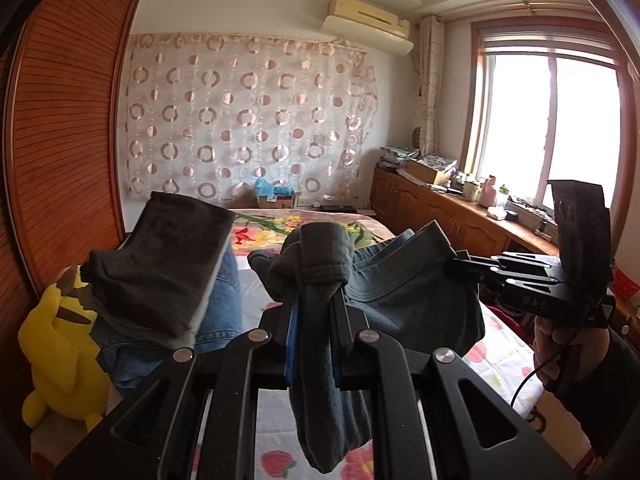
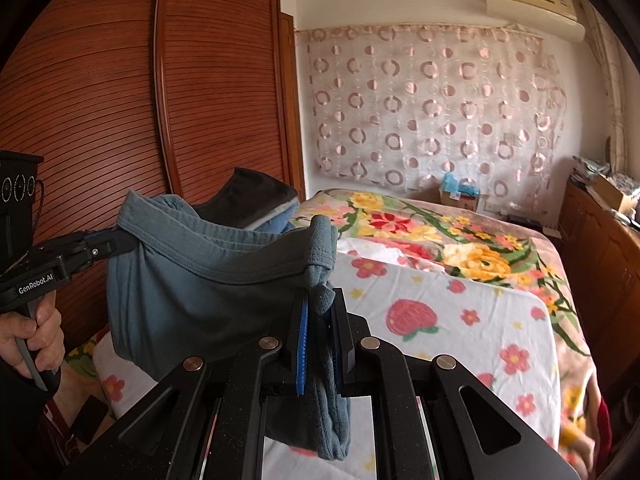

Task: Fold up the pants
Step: 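Lift the folded pants with both tools and carry them toward the clothes stack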

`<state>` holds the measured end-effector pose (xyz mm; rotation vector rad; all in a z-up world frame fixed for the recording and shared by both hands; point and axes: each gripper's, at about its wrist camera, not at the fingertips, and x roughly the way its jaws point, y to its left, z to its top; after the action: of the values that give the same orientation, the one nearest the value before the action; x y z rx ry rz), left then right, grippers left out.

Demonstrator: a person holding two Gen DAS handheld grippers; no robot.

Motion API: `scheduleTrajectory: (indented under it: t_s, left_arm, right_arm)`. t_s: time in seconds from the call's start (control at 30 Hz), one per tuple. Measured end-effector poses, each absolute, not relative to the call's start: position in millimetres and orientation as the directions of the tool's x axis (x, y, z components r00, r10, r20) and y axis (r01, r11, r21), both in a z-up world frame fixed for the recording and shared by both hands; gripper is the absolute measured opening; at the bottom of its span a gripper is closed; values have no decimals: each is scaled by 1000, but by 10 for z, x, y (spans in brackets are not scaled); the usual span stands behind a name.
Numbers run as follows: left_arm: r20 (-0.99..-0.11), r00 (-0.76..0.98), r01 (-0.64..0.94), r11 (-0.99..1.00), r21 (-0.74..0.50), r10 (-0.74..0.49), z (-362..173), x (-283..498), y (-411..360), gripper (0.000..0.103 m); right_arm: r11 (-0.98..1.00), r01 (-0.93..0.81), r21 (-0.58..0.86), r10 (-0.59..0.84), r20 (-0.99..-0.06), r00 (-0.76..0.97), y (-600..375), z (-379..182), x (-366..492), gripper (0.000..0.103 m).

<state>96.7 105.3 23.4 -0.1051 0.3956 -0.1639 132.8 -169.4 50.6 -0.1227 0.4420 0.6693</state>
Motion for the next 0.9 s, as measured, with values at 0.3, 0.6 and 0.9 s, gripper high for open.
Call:
scheduleTrajectory:
  t_s: [0.3,0.6,0.9]
  left_arm:
    - [-375,920,72,989,-130,-116,255,1174,1391,14]
    - [-362,930,22,995,-96,-55,370,1429,1619,14]
    - [-335,942,-6,998,-70,-18,533,1531,1757,14]
  right_arm:
    - [734,-679,-11,611,-423,668,-1486,588,1888,9]
    - [696,-717,-36,642,-415,644,-1268,565,2504,10]
    - [660,-746,-92,657,-411,632,-999,637,2926,10]
